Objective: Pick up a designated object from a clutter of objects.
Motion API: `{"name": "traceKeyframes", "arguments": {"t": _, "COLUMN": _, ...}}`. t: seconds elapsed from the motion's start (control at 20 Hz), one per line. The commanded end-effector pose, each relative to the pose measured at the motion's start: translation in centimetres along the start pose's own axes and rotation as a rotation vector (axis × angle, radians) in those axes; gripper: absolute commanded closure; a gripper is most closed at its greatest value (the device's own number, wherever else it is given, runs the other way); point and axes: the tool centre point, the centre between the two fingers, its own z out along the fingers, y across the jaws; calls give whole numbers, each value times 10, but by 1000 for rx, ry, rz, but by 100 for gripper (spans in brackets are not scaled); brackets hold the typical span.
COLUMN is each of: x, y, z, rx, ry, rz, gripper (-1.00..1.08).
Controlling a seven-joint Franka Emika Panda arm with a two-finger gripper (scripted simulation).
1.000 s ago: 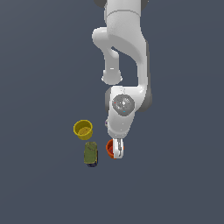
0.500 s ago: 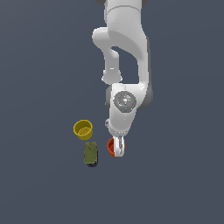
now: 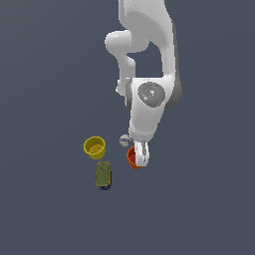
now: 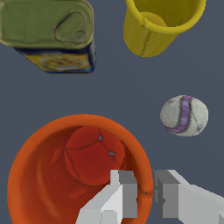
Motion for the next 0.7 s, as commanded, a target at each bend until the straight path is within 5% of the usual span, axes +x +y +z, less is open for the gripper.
{"name": "traceKeyframes", "arguments": {"t": 0.0, "x": -7, "y": 10, "z": -20, "rx": 3, "ry": 0, "rz": 0, "gripper": 108}}
{"name": "traceKeyframes", "arguments": {"t": 0.65, "x": -53, "y": 74, "z": -141, "rx": 3, "ry": 2, "rz": -1, "gripper": 108}}
